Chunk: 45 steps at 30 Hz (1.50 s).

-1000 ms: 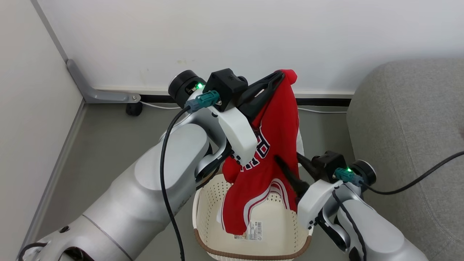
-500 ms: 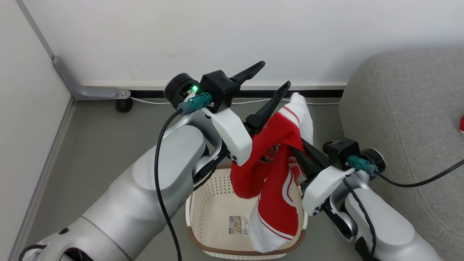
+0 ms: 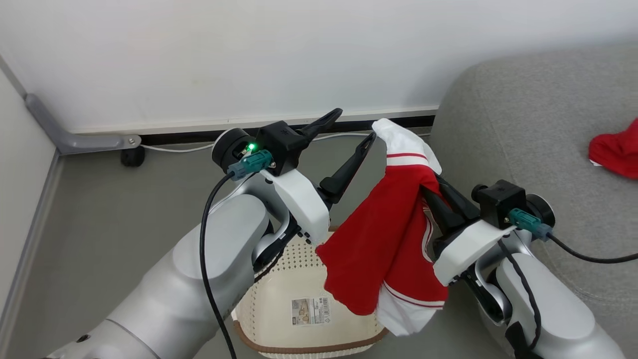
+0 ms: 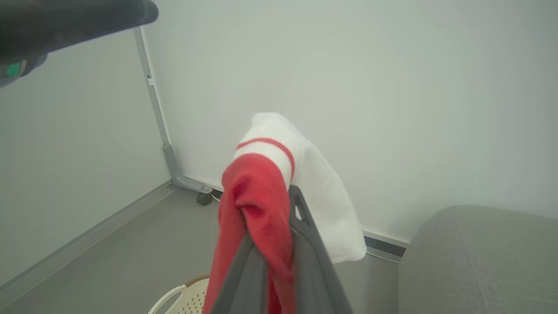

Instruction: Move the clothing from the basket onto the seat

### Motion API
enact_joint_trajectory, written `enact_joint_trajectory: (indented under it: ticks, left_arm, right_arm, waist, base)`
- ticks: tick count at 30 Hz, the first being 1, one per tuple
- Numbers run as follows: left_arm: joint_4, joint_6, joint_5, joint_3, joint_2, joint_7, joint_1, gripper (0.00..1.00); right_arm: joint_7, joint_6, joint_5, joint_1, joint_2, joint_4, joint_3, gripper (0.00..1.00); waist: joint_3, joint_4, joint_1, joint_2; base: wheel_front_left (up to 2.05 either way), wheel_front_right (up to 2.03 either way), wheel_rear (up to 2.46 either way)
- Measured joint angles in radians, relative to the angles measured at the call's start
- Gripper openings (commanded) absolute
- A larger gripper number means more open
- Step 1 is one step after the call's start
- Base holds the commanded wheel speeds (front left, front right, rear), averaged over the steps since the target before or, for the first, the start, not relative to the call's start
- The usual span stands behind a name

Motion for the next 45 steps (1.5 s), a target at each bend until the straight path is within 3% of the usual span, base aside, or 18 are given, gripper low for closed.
enact_joint_trajectory:
  ticks: [30,45]
  left_arm:
    - [-0.094,0.000,0.072,0.125,-0.001,-0.001,0.147,1.00]
    - [-0.101,0.000,0.070,0.075,-0.021,-0.001,0.147,1.00]
  right_arm:
    - [0.000,0.000,-0.035,0.114,-0.047,-0.189,-0.185,0.00]
    - [0.000,0.000,-0.089,0.177,-0.053,-0.289,-0.336,0.00]
  waist:
    - [-0.007,-0.436,0.0000,0.0000]
    - [0.042,-0.474,0.0000,0.0000]
  base:
    - [0.00,0.00,0.00]
    - [0.00,0.00,0.00]
